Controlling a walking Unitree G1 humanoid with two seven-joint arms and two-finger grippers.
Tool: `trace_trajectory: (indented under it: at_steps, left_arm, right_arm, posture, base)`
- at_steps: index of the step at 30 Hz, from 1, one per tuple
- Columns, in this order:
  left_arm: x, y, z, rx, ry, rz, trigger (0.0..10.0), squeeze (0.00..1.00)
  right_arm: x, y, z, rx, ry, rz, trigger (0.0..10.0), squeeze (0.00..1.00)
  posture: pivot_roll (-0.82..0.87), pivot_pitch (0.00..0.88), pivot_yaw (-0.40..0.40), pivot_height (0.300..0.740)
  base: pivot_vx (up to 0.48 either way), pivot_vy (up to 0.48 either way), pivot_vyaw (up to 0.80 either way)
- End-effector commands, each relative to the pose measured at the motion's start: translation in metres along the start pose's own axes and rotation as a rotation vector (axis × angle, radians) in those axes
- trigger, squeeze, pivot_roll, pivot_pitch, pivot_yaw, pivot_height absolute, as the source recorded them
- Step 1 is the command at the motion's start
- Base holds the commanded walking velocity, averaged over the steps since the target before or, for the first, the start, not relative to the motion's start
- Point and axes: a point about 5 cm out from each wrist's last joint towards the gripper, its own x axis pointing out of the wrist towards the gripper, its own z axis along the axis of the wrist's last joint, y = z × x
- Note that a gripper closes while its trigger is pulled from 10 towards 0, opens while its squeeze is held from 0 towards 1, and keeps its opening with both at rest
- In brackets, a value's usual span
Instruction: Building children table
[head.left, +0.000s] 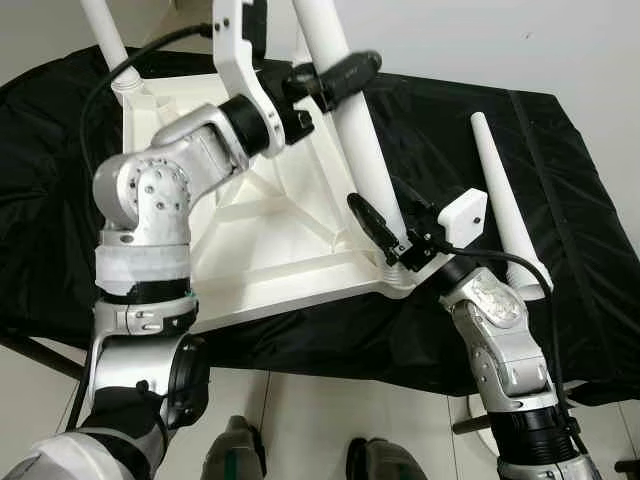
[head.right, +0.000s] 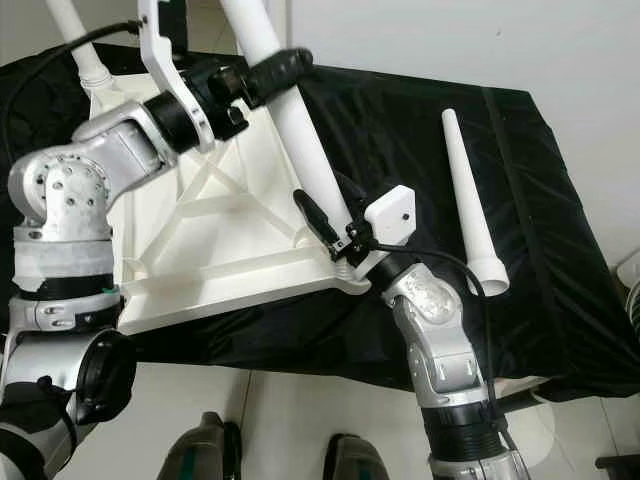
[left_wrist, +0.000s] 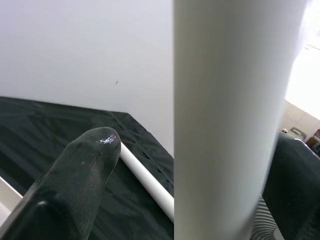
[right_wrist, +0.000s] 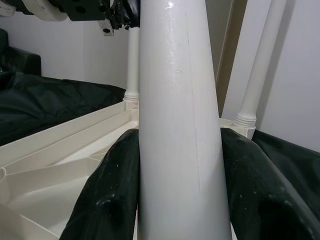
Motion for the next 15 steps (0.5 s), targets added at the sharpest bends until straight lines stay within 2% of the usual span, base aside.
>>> trace_trajectory:
  at_steps: [1,2,3,15]
  left_arm:
    - [0.0046,-0.0047,0.0049,0.002,-0.011,-0.028,9.5,0.00]
    - [0.0046,-0.0047,0.0049,0.002,-0.011,-0.028,9.5,0.00]
    - [0.0049,-0.0040,0.0049,-0.004,-0.021,-0.017,0.0,0.00]
    - [0.0055,-0.0051,0.0084,-0.016,-0.039,-0.022,0.0,0.00]
  right_arm:
    - [0.0000,-0.0029,0.0048,-0.036,-0.021,0.003,10.0,0.00]
    - [0.0000,-0.0029,0.0048,-0.036,-0.021,0.003,10.0,0.00]
    - [0.0006,-0.0046,0.0048,-0.043,-0.019,0.004,10.0,0.00]
    - [0.0032,-0.0061,0.0041,-0.058,-0.006,-0.003,10.0,0.00]
  posture:
    - [0.03,0.069,0.020,0.740]
    - [0.03,0.069,0.020,0.740]
    - [0.03,0.069,0.020,0.740]
    - [0.03,0.072,0.019,0.740]
  base:
    - [0.000,0.000,0.00]
    - [0.000,0.000,0.00]
    - [0.000,0.000,0.00]
    - [0.000,0.000,0.00]
